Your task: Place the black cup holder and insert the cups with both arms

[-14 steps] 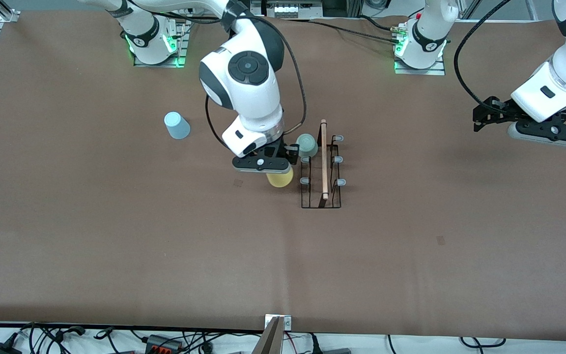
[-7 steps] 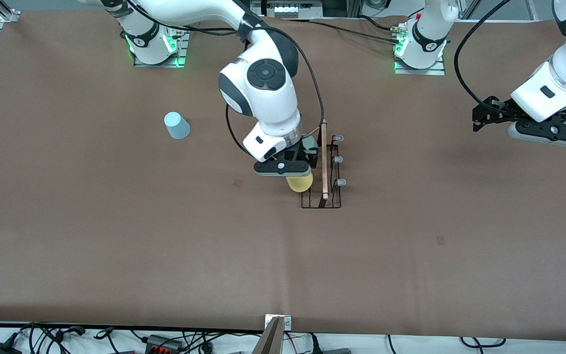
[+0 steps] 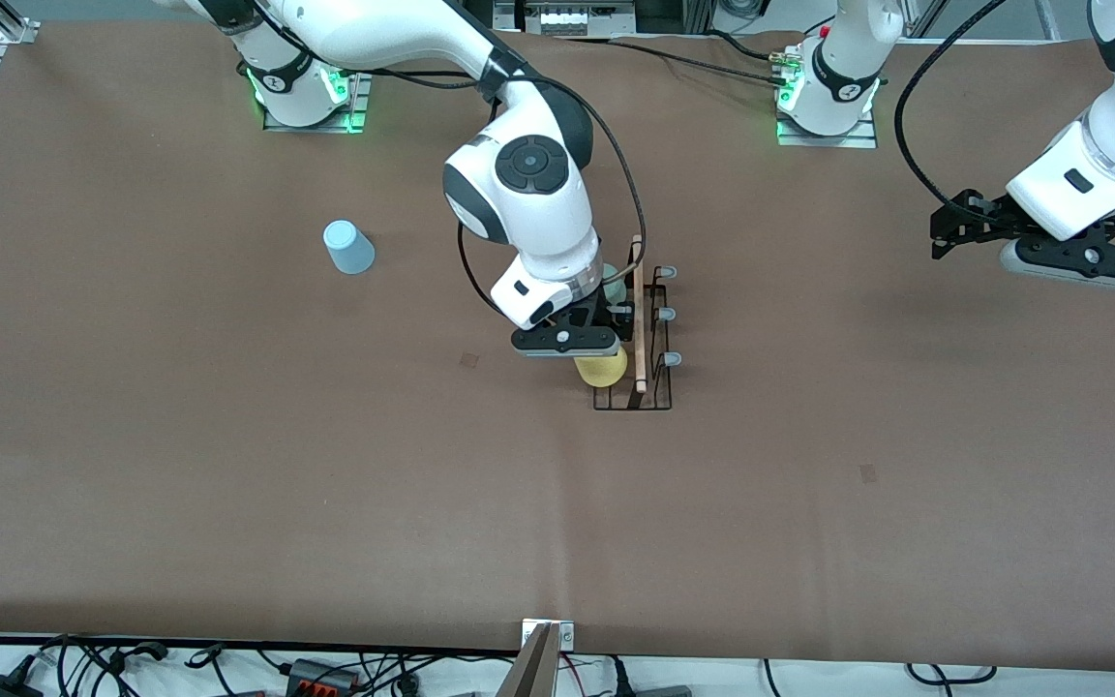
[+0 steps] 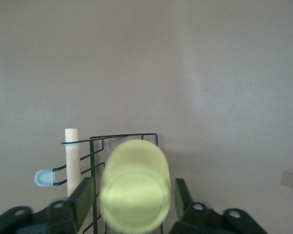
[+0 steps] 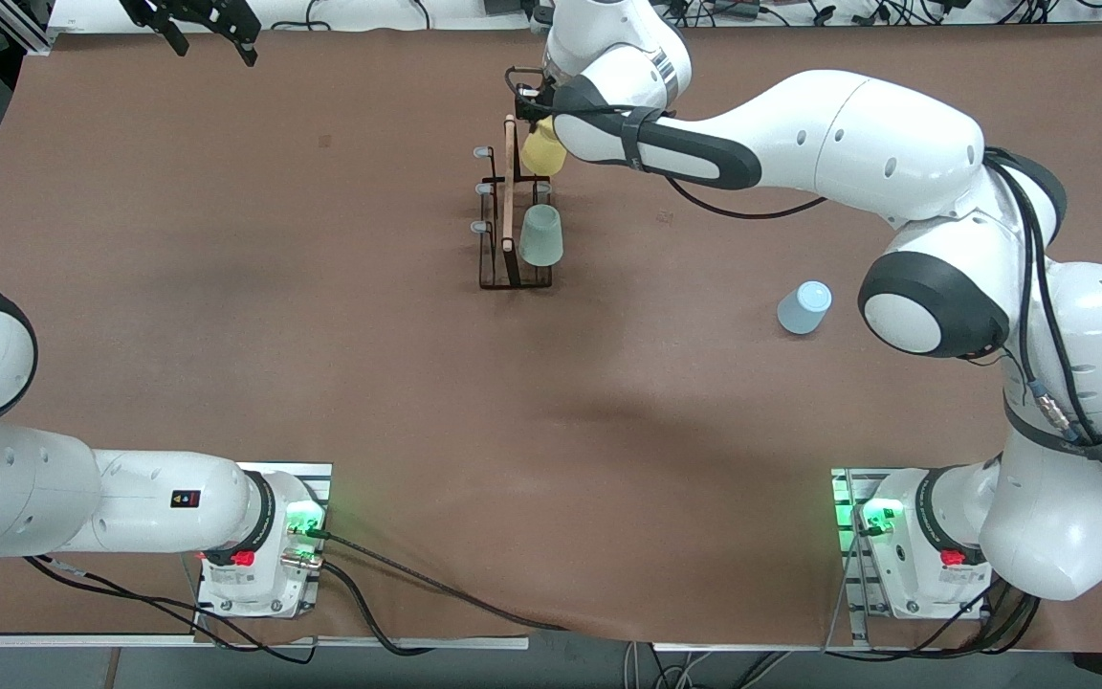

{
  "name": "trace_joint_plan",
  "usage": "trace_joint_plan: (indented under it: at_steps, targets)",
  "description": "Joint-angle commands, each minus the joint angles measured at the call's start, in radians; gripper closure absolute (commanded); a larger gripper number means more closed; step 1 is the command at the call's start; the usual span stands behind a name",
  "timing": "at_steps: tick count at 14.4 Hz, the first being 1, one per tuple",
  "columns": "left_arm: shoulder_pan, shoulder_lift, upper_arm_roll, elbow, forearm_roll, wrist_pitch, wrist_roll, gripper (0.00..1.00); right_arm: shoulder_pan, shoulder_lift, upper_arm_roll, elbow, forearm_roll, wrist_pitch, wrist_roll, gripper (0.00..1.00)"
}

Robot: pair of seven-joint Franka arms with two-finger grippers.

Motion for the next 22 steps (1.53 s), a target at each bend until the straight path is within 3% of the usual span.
trace_joint_plan:
  at_steps: [1, 3, 8, 14, 19, 22]
  targets:
    - [0.007, -0.008, -0.003, 0.006, -0.027, -0.014, 0.006, 0.0, 0.006, 0.005, -0.007, 0.016, 0.007, 0.0, 0.012, 0.0]
    - [0.007, -0.008, -0.003, 0.006, -0.027, -0.014, 0.006, 0.0, -0.009, -0.037, -0.007, -0.001, 0.01, -0.025, 0.007, 0.0]
    - [0.007, -0.008, -0.003, 0.006, -0.027, -0.014, 0.005, 0.0, -0.172, -0.267, -0.009, -0.238, 0.009, -0.11, -0.139, 0.0]
    - [0.007, -0.006, -0.001, 0.017, -0.027, -0.014, 0.006, 0.0, -0.512, -0.558, -0.007, -0.378, 0.015, -0.337, -0.446, 0.0]
    - [0.007, -0.005, -0.001, 0.017, -0.027, -0.014, 0.006, 0.0, -0.693, -0.698, -0.012, -0.388, 0.016, -0.544, -0.641, 0.0]
    - [0.007, -0.005, -0.001, 0.017, -0.027, -0.014, 0.006, 0.0, -0.703, -0.729, -0.066, -0.384, 0.035, -0.636, -0.716, 0.0]
